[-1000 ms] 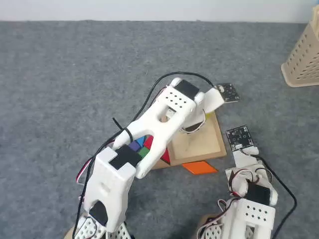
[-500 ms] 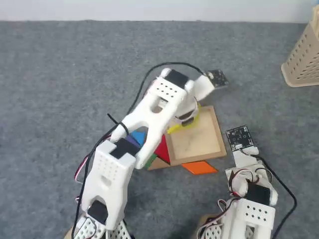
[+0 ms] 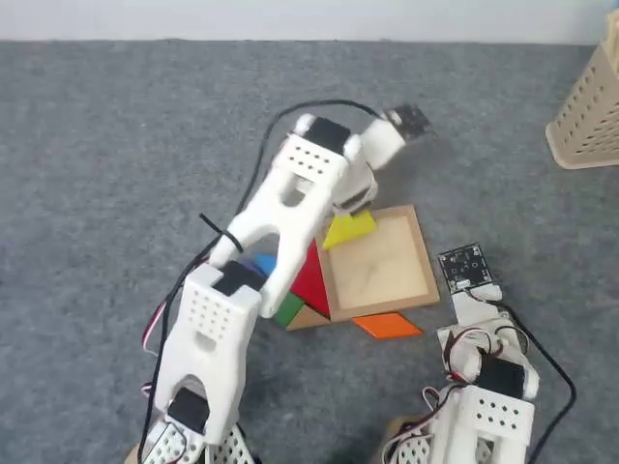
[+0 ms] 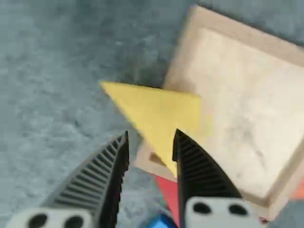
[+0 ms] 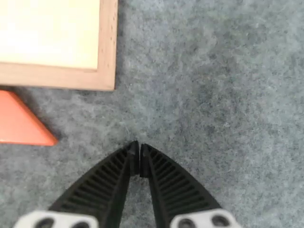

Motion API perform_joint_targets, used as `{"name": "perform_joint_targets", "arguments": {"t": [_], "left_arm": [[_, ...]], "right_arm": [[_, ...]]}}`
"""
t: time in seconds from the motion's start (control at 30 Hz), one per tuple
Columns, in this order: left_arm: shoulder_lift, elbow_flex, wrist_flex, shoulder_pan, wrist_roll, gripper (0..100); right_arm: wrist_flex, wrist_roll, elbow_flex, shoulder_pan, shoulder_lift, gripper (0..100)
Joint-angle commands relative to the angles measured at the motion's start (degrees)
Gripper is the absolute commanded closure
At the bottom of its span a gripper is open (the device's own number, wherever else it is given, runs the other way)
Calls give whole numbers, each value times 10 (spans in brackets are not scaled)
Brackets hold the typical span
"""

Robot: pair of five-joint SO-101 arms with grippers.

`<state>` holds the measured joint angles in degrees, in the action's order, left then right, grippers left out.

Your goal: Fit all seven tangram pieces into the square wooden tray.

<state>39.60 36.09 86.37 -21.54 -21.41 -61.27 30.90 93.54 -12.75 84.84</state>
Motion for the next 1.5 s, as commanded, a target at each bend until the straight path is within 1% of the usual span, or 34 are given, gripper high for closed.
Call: {"name": "perform_joint_targets", "arguments": {"t": [0.0, 0.07, 0.13, 0.23, 0.33, 0.5, 0.63, 0.77, 0.87, 1.0, 1.1, 1.17, 1.27, 1.37, 1.47], "left_arm": [[-3, 58, -23, 41, 84, 855], [18, 63, -45, 58, 122, 855], [47, 63, -62, 64, 143, 855], [88, 64, -83, 62, 159, 855], [114, 73, -84, 51, 160, 855], [128, 109, -59, 17, 151, 855], [133, 129, -35, -26, 101, 855], [133, 129, -29, -31, 78, 855], [133, 129, 5, -33, 40, 855], [115, 155, 38, -29, 39, 855], [89, 191, 110, -36, 39, 856], [73, 200, 145, -55, 39, 873], [55, 156, 139, -73, 38, 919], [46, 99, 124, -99, 38, 926], [22, 45, 98, -110, 40, 927]], "right_arm": [[-6, 12, -4, -4, 8, 989], [-6, 12, -4, -3, 8, 989], [-6, 12, -4, -3, 8, 989], [-6, 12, -4, -3, 8, 989], [-6, 12, -4, -4, 8, 989], [-6, 12, -4, -4, 8, 989], [-6, 12, -4, -4, 8, 989], [-6, 12, -4, -5, 8, 989], [-6, 12, -4, -5, 8, 989], [-6, 12, -4, -5, 8, 989], [-6, 12, -4, -6, 8, 989], [-6, 12, -4, -5, 8, 989], [-6, 12, -4, -5, 8, 989], [-6, 12, -4, -5, 8, 989], [-6, 12, -4, -5, 8, 989]]}}
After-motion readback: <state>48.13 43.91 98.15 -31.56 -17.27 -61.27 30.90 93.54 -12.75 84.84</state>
